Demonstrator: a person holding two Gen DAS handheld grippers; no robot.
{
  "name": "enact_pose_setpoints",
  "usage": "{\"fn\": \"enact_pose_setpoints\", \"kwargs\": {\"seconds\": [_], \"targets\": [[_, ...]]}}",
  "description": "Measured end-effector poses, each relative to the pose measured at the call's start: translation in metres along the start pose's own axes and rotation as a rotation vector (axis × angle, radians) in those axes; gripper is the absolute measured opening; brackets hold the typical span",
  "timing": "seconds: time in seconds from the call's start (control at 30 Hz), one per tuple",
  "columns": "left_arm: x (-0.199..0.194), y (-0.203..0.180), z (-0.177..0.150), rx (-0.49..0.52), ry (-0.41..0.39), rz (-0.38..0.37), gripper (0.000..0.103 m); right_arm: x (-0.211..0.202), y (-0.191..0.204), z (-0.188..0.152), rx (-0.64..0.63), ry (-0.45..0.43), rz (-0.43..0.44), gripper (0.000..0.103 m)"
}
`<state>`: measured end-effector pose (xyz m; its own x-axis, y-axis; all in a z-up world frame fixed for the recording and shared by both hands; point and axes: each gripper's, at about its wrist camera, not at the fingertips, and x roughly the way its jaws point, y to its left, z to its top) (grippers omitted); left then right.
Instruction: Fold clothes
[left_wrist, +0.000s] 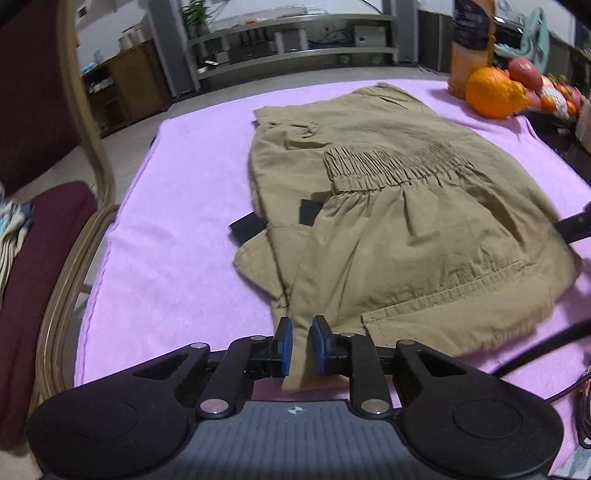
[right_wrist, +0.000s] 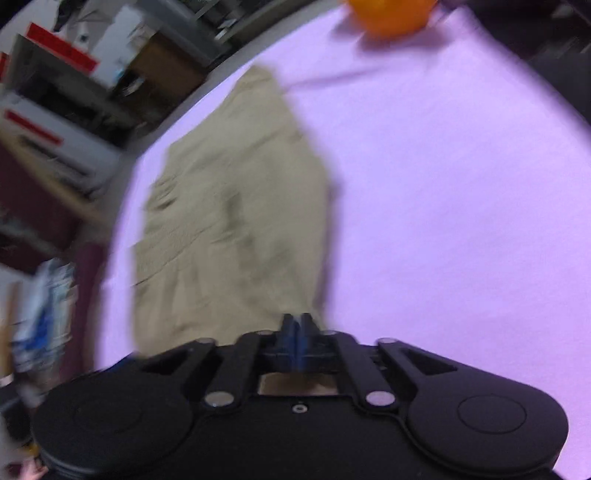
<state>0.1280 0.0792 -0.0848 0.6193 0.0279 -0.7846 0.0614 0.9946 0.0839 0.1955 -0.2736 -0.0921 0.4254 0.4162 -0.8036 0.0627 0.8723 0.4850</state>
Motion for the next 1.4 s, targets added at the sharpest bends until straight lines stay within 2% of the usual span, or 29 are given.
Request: {"fn": "enact_pose_setpoints", "kwargs": {"seconds": [0.03,0.07,0.13,0.2,0.27,0.33,0.4,0.47,0.53,0.6,0.67,0.7,0.8,0.83,0.9,0.97,1.03,1.17,1.23,1.3,1.37,1.4], "targets": [[-0.005,0.009,-0.001,-0.049,-0.001,-0.012,0.022,-0.009,-0.003,0.0,-0.009,-0.038,-0.061,0.018],[-0.011,0.018,-0.003,-0.103,-0.005,-0.026,0.02,-0.018,-0.007,-0.001,0.009,-0.06,-0.038,0.018],[-0.025,0.036,-0.007,-0.204,-0.021,-0.071,0.012,-0.036,-0.007,-0.007,0.021,-0.105,0.082,0.02],[-0.037,0.041,-0.011,-0.24,-0.06,-0.152,0.012,-0.048,0.005,-0.012,-0.054,-0.143,0.14,0.028],[-0.041,0.028,-0.01,-0.183,-0.088,-0.188,0.013,-0.045,0.022,-0.017,-0.134,-0.128,0.191,0.03],[-0.039,0.004,-0.009,-0.069,-0.105,-0.168,0.013,-0.034,0.044,-0.023,-0.23,-0.094,0.22,0.03],[-0.032,-0.022,-0.012,0.062,-0.114,-0.123,0.014,-0.021,0.073,-0.038,-0.407,-0.065,0.155,0.03],[-0.02,-0.038,-0.019,0.165,-0.068,-0.066,0.015,-0.007,0.098,-0.059,-0.607,-0.039,0.037,0.03],[-0.016,-0.043,-0.025,0.216,-0.053,-0.042,0.016,0.009,0.106,-0.079,-0.781,-0.01,-0.122,0.024],[-0.017,-0.043,-0.028,0.233,-0.037,-0.03,0.016,0.018,0.098,-0.09,-0.86,0.007,-0.23,0.024],[-0.019,-0.043,-0.03,0.244,-0.019,-0.018,0.018,0.011,0.087,-0.08,-0.781,0.016,-0.21,0.027],[-0.022,-0.042,-0.03,0.238,-0.013,-0.019,0.018,0.005,0.08,-0.073,-0.73,0.01,-0.202,0.033],[-0.039,-0.025,-0.023,0.132,-0.061,-0.089,0.018,-0.019,0.063,-0.054,-0.591,-0.087,-0.209,0.036],[-0.046,-0.018,-0.019,0.087,-0.085,-0.12,0.018,-0.029,0.056,-0.046,-0.534,-0.129,-0.176,0.036],[-0.057,-0.006,-0.005,0.009,-0.137,-0.173,0.018,-0.046,0.044,-0.031,-0.409,-0.196,-0.068,0.036],[-0.058,-0.002,0.013,-0.03,-0.16,-0.196,0.018,-0.052,0.038,-0.017,-0.31,-0.22,0.071,0.033],[-0.054,-0.001,0.03,-0.046,-0.168,-0.212,0.018,-0.052,0.036,-0.003,-0.228,-0.225,0.214,0.022],[-0.022,-0.009,0.061,-0.016,-0.137,-0.221,0.018,-0.023,0.045,0.024,-0.103,-0.141,0.407,0.023],[0.002,-0.012,0.073,-0.007,-0.102,-0.211,0.018,0.006,0.047,0.031,-0.034,-0.059,0.436,0.023],[0.027,-0.01,0.073,-0.042,-0.037,-0.218,0.018,0.038,0.045,0.032,0.026,0.028,0.407,0.023],[0.049,-0.007,0.065,-0.078,0.039,-0.196,0.018,0.053,0.044,0.025,0.023,0.075,0.293,0.023],[0.053,-0.008,0.062,-0.081,0.043,-0.19,0.019,0.061,0.043,0.021,0.021,0.098,0.236,0.018]]}}
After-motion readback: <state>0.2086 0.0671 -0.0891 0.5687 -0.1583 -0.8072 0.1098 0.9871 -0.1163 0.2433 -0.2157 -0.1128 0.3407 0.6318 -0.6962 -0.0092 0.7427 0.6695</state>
